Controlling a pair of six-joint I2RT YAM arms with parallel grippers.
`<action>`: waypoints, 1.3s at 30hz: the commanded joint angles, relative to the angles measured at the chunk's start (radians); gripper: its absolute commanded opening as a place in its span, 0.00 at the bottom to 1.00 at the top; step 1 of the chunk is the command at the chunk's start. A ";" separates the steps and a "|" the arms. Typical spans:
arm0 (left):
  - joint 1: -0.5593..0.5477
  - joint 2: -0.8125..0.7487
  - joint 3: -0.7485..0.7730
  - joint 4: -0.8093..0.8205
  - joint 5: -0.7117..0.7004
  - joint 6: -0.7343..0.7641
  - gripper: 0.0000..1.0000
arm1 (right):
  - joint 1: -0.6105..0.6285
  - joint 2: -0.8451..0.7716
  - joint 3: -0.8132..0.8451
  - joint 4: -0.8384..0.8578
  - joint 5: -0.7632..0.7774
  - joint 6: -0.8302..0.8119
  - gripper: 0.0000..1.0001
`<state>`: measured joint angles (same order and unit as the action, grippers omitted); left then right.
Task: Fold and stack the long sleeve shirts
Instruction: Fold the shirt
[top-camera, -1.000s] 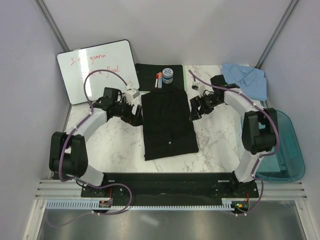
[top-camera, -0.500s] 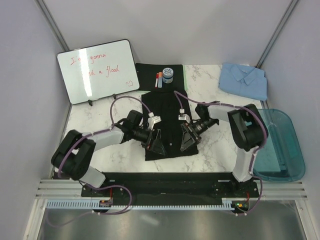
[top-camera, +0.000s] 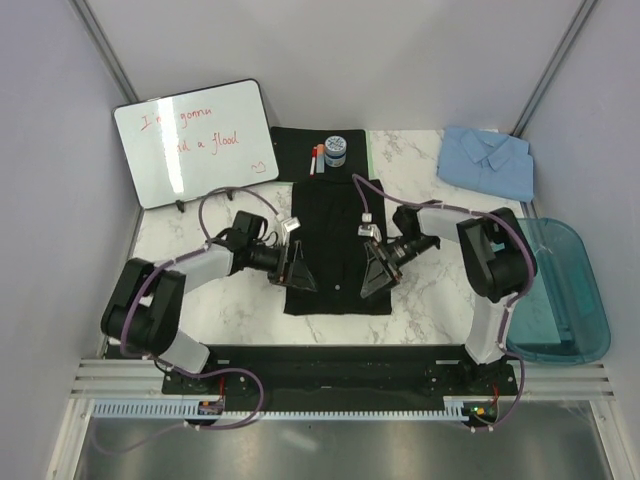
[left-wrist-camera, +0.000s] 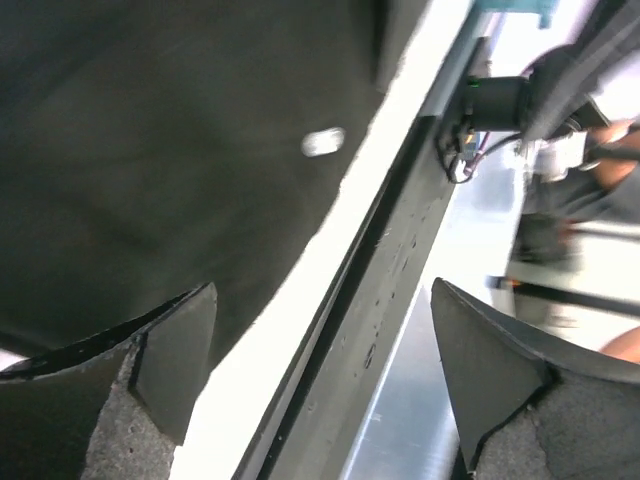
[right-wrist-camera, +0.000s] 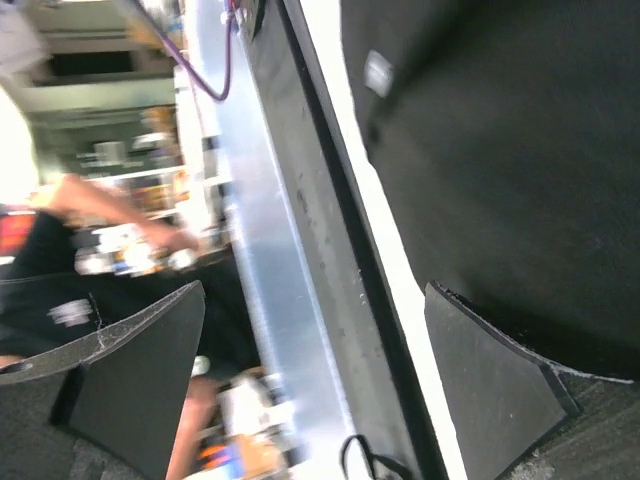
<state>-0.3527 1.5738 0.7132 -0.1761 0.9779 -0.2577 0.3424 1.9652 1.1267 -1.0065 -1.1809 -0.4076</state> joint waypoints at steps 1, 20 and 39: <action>-0.015 -0.176 0.048 0.001 0.009 0.118 0.96 | -0.011 -0.140 0.113 0.077 0.044 0.062 0.98; 0.083 0.280 0.264 0.184 0.002 -0.063 0.92 | -0.020 0.190 0.257 0.241 0.083 0.110 0.98; -0.217 -0.590 0.077 -0.268 -0.562 0.877 1.00 | 0.023 -0.386 0.206 0.640 0.459 0.349 0.98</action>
<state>-0.4549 0.8944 0.8505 -0.3344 0.5171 0.4957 0.3618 1.4609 1.4052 -0.5064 -0.6815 -0.2104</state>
